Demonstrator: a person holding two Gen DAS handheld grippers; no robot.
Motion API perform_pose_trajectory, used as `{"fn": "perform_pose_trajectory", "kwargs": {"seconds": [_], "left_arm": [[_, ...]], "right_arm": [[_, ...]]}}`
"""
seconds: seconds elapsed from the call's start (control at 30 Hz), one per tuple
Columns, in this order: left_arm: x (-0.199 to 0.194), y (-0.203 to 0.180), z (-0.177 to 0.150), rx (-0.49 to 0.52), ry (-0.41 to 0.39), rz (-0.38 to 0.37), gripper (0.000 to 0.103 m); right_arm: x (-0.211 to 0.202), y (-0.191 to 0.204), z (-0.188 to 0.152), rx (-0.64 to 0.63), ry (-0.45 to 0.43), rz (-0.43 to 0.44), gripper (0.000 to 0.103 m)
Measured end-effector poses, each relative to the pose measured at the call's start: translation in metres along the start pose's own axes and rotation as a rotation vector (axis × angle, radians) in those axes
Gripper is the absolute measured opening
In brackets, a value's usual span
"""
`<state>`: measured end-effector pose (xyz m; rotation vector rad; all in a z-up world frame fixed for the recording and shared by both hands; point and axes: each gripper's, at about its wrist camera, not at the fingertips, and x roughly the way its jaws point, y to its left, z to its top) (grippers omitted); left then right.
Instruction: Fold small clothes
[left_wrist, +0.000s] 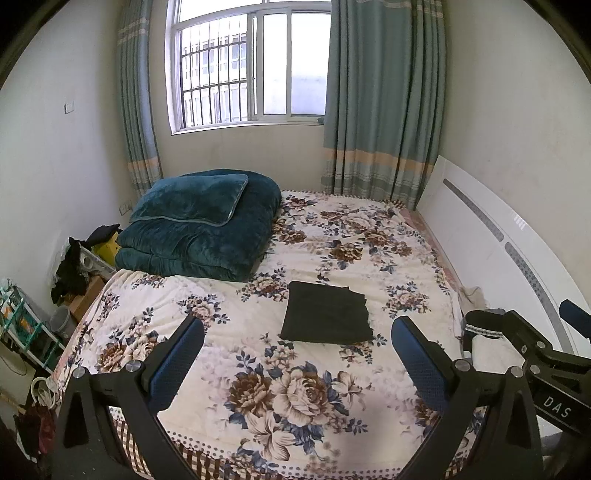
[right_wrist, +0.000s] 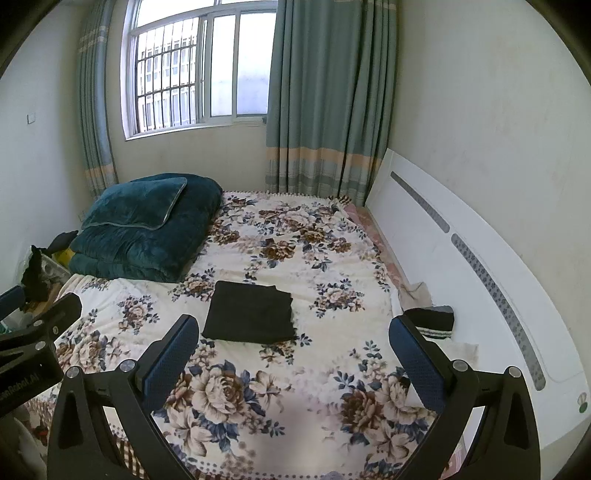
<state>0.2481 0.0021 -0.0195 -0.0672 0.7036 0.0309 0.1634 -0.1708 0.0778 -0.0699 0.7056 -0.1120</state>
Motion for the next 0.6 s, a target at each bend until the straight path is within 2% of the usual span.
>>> {"fn": "perform_pose_trajectory", "kwargs": {"seconds": [0.6], "left_arm": [[-0.0037,0.0033,0.0032,0.007,-0.005,-0.002,0.103]], "right_arm": [[0.0003,-0.0069,-0.0048,0.01,0.004,0.003,0.103]]}}
